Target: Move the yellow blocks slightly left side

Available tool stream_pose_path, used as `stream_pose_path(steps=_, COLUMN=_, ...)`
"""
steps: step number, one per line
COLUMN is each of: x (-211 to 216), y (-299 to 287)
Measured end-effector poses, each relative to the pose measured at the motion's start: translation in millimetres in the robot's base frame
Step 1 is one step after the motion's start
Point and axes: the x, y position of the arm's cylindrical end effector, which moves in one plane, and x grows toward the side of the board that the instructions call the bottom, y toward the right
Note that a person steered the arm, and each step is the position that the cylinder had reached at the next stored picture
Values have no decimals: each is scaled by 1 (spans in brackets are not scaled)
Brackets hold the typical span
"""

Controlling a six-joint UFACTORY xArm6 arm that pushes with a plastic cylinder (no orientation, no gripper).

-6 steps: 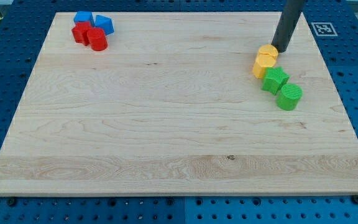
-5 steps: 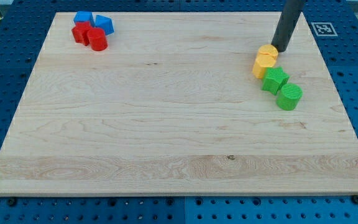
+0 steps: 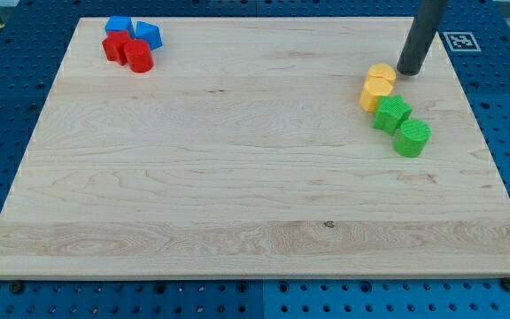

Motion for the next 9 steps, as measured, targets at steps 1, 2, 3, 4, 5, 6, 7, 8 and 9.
stream_pose_path(steps=1, x=4, y=0)
stream_pose_path(steps=2, x=4, y=0)
stream_pose_path(steps=3, x=-11, y=-8)
stream_pose_path(steps=4, x=-23, y=-19)
stream_pose_path(steps=5, x=-8, y=-19)
stream_pose_path(steps=6, x=-5, y=-19)
stream_pose_path(steps=7, x=1, y=-19)
stream_pose_path(steps=8, x=10, y=-19)
stream_pose_path(steps=9, x=10, y=-18)
